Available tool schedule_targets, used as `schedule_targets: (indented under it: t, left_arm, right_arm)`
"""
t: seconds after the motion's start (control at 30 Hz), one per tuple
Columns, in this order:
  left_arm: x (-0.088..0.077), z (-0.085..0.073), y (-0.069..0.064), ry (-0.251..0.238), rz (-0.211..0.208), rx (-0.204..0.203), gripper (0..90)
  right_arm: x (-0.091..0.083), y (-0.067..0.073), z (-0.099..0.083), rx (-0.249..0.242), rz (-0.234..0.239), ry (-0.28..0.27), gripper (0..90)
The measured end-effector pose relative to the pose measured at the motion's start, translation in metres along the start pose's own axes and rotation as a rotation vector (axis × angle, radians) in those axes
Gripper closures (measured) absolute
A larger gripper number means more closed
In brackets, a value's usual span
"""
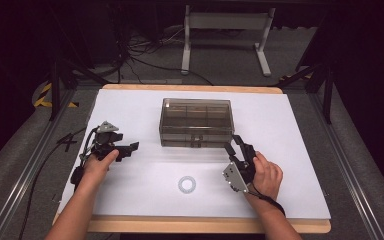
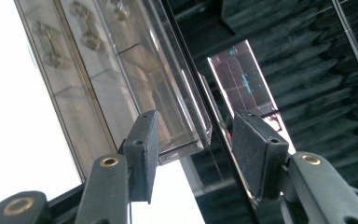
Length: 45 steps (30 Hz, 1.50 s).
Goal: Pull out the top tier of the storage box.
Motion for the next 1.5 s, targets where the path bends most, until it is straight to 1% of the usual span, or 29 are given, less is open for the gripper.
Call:
schedule_targets:
  t: [0.1, 0.13, 0.2, 0.27, 0.3, 0.33, 0.43, 0.6, 0.7, 0.73, 0.77, 0.83, 0.87, 0.9, 0.97, 1.0, 1.03, 1.1, 1.13, 1.17, 1.2, 1.23, 1.27, 1.3, 1.37, 1.43, 1.47, 1.5]
  left_arm:
    - [-0.003, -0.002, 0.002, -0.001, 0.003, -0.006, 24.8]
    - [-0.004, -0.002, 0.002, -0.005, 0.004, -0.009, 24.8]
    - [-0.005, -0.003, 0.003, -0.006, 0.010, -0.013, 24.8]
    - [-0.006, -0.004, 0.003, -0.007, 0.006, -0.013, 24.8]
    - [-0.006, -0.004, 0.004, -0.002, 0.007, -0.013, 24.7]
    - [-0.006, -0.004, 0.004, -0.002, 0.007, -0.013, 24.7]
    - [-0.005, -0.004, 0.003, -0.002, 0.007, -0.013, 24.7]
    - [-0.004, -0.002, 0.000, -0.003, 0.004, -0.003, 24.7]
    - [-0.002, -0.002, -0.001, -0.002, -0.001, -0.006, 24.7]
    - [-0.002, -0.002, -0.001, 0.001, 0.002, 0.000, 24.7]
    - [-0.001, -0.002, -0.001, 0.001, -0.001, 0.000, 24.8]
    - [-0.001, -0.001, -0.001, 0.000, -0.002, -0.004, 24.7]
    - [-0.001, -0.001, -0.001, 0.000, -0.002, -0.004, 24.7]
    - [-0.001, -0.001, -0.001, -0.001, -0.002, -0.003, 24.7]
    - [-0.001, -0.001, -0.001, -0.001, -0.004, -0.001, 24.7]
    - [-0.001, -0.001, -0.001, 0.000, -0.004, -0.001, 24.7]
    - [-0.001, -0.001, -0.001, 0.003, -0.005, 0.000, 24.7]
    - [-0.001, -0.001, -0.001, 0.002, -0.005, -0.003, 24.7]
    - [-0.001, -0.001, -0.001, 0.002, -0.005, -0.003, 24.7]
    - [-0.001, -0.001, -0.001, 0.003, -0.006, 0.000, 24.7]
    - [0.000, -0.001, -0.001, 0.008, -0.006, -0.001, 24.7]
    - [0.001, -0.001, -0.001, 0.004, -0.002, 0.000, 24.7]
    - [0.001, 0.000, -0.001, 0.001, -0.007, -0.003, 24.7]
    - [0.002, 0.001, -0.002, 0.001, -0.006, -0.005, 24.7]
    - [0.003, 0.003, -0.002, -0.003, -0.005, -0.003, 24.8]
    - [0.005, 0.004, -0.002, 0.004, 0.000, 0.000, 24.8]
    - [0.006, 0.003, -0.001, 0.015, 0.011, -0.001, 24.8]
    - [0.007, 0.002, -0.001, 0.023, 0.011, -0.001, 24.8]
  right_arm:
    - [-0.001, -0.004, -0.003, 0.063, 0.017, -0.045, 51.0]
    - [-0.002, -0.004, -0.005, 0.094, 0.024, -0.057, 50.8]
    - [-0.003, -0.007, -0.007, 0.139, 0.040, -0.077, 50.6]
    - [-0.004, -0.011, -0.010, 0.193, 0.047, -0.103, 50.2]
    - [-0.004, -0.013, -0.011, 0.210, 0.051, -0.112, 50.2]
    - [-0.004, -0.013, -0.011, 0.210, 0.051, -0.112, 50.2]
    - [-0.006, -0.018, -0.015, 0.293, 0.070, -0.145, 50.1]
    - [-0.009, -0.023, -0.021, 0.382, 0.106, -0.177, 49.6]
    - [-0.010, -0.025, -0.026, 0.489, 0.159, -0.215, 49.0]
    - [-0.010, -0.026, -0.027, 0.512, 0.166, -0.225, 49.0]
    - [-0.010, -0.027, -0.028, 0.561, 0.180, -0.239, 48.9]
    - [-0.010, -0.029, -0.031, 0.628, 0.205, -0.256, 49.5]
    - [-0.010, -0.029, -0.031, 0.628, 0.205, -0.256, 49.5]
    - [-0.010, -0.031, -0.034, 0.674, 0.221, -0.267, 49.8]
    - [-0.011, -0.032, -0.036, 0.726, 0.237, -0.281, 49.7]
    - [-0.011, -0.033, -0.036, 0.762, 0.252, -0.291, 49.7]
    - [-0.011, -0.033, -0.037, 0.777, 0.265, -0.295, 49.7]
    - [-0.011, -0.034, -0.038, 0.829, 0.290, -0.310, 49.9]
    - [-0.011, -0.034, -0.039, 0.855, 0.310, -0.315, 50.7]
    - [-0.011, -0.034, -0.040, 0.876, 0.310, -0.320, 51.1]
    - [-0.011, -0.036, -0.041, 0.904, 0.322, -0.325, 51.1]
    - [-0.011, -0.037, -0.041, 0.928, 0.329, -0.340, 51.4]
    - [-0.011, -0.038, -0.041, 0.970, 0.339, -0.355, 51.7]
    - [-0.011, -0.039, -0.041, 0.984, 0.344, -0.365, 51.8]
    - [-0.012, -0.040, -0.042, 1.021, 0.367, -0.371, 51.9]
    - [-0.012, -0.040, -0.042, 1.045, 0.393, -0.361, 52.4]
    - [-0.011, -0.040, -0.041, 1.041, 0.411, -0.360, 53.0]
    - [-0.011, -0.040, -0.039, 1.050, 0.425, -0.358, 53.0]
Point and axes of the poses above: each handheld gripper's, and its own axes: x roughly forward along the jaws, z roughly out of its top, y roughly to its left, the point moved 6 cm from there along x, roughly forward along the jaws, and after that the axes turned 2 degrees about -x, right-handed, at the moved point
